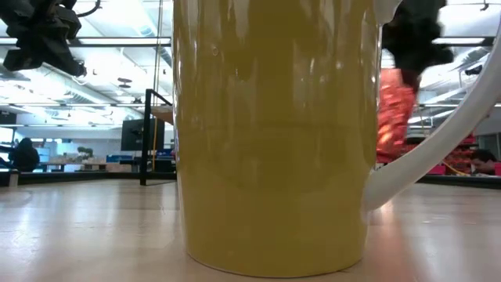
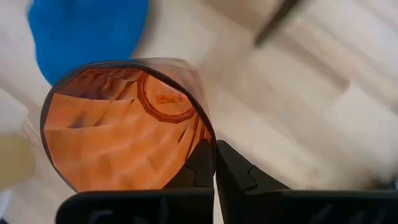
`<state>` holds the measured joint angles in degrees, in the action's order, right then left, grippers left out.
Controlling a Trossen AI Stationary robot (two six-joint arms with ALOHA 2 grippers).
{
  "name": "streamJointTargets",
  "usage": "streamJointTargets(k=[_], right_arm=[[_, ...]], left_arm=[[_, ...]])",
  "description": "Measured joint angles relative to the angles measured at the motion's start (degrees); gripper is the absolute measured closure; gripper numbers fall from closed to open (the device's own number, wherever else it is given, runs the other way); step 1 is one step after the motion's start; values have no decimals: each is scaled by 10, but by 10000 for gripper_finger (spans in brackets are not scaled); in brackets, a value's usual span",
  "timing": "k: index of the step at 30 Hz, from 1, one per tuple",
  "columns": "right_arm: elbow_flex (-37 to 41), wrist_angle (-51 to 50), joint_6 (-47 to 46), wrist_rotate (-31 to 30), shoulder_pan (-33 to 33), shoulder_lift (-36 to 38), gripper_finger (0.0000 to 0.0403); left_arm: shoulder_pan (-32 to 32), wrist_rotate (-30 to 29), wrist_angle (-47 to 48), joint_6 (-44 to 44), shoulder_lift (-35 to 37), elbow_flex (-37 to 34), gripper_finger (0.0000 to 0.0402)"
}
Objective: Stack small to large cups/mugs on shelf
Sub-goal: Move the orange glass to the middle of the table
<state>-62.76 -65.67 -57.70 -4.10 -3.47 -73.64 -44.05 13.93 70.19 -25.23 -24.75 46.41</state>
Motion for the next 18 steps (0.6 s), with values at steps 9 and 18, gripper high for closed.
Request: streamJointTargets(k=[9,18], right_arm=[[-23,22,129,35,55,-74,400],[-117,-12,211,16,57,-162,400]], left_arm=[[0,0,-1,0,0,0,377],[0,0,-2,-10,0,0,385]])
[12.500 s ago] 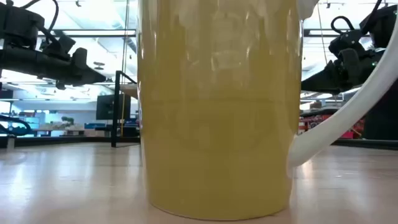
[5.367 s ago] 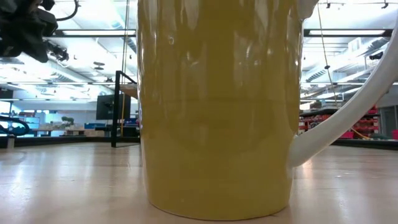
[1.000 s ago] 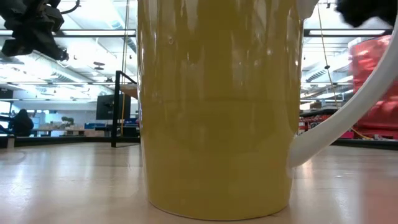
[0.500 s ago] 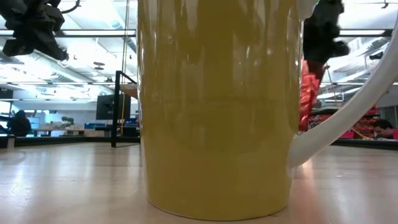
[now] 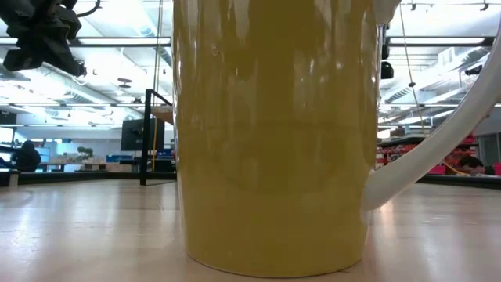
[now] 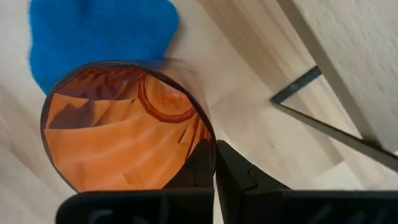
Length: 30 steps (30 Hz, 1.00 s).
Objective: Stack small to large cups/mugs on shelf
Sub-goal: Move the orange glass to the middle of the table
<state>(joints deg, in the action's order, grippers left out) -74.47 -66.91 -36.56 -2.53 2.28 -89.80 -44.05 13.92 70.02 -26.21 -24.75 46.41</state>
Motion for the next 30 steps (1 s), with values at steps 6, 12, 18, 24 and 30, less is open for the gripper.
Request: streamJointTargets(k=[6,12,18,24,30], right_arm=[[-23,-16,16,-14,-2,-7,400],[-86,-37,14,-39,-5,6,400],[-107,-46,35,-35,-1,2,400],[-176,-8,72,-19,-1,-46,400],[-315,-9,154,-6,-1,-156,400]], left_arm=[[0,0,0,-2,0,0,380],[0,0,0,-2,0,0,383],[0,0,0,-2,0,0,387],[0,-7,0,-2,0,0,382],[0,-8,-5,-6,0,0,388]])
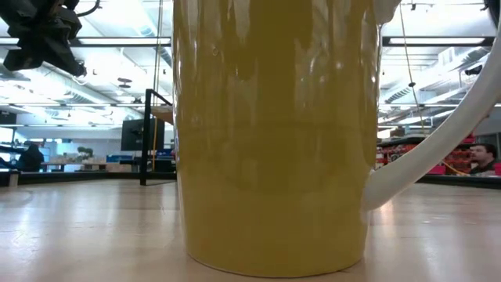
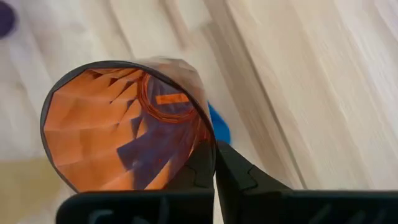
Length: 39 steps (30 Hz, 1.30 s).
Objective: Stack small to large cups/mugs on shelf
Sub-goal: Move the orange glass to the middle of the table
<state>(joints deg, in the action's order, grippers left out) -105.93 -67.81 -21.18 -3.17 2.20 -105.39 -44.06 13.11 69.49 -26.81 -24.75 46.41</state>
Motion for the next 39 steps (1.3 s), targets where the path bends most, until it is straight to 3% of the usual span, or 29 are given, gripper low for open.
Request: streamJointTargets(k=[7,15,23,32,36,39], right_arm=[[-175,-28,68,23,0,-122,400],[-269,-42,100,51,-1,-207,400],[-260,-70,108,47,-1,-208,400],[-256,-229,90,-20,-4,-171,400],[-194,-222,67,-23,-17,-123,400],[-100,-213,31,-25,-21,-70,400]], left_arm=[[0,0,1,-11,0,0,383],[0,-5,1,-11,0,0,383],[0,-5,1,-12,0,0,387],[0,-5,1,-11,0,0,388],[0,-5,2,-10,0,0,387],[0,-5,2,-10,0,0,381]])
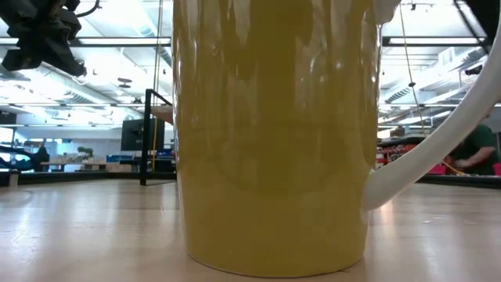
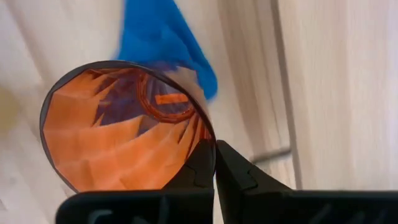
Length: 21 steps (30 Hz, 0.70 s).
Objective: Stack small to large cups/mugs on shelf
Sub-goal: Move the orange glass to the middle of the table
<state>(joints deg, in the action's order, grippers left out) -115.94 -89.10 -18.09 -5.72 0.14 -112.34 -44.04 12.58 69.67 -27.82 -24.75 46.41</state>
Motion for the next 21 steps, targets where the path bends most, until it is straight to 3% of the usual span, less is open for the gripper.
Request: streamJointTargets(k=[9,21], right_arm=[[265,142,-130,54,-7,152,400],[316,138,-124,65,-2,159,400]], left_arm=[[0,0,0,5,0,0,385],[0,0,-1,4,0,0,382]])
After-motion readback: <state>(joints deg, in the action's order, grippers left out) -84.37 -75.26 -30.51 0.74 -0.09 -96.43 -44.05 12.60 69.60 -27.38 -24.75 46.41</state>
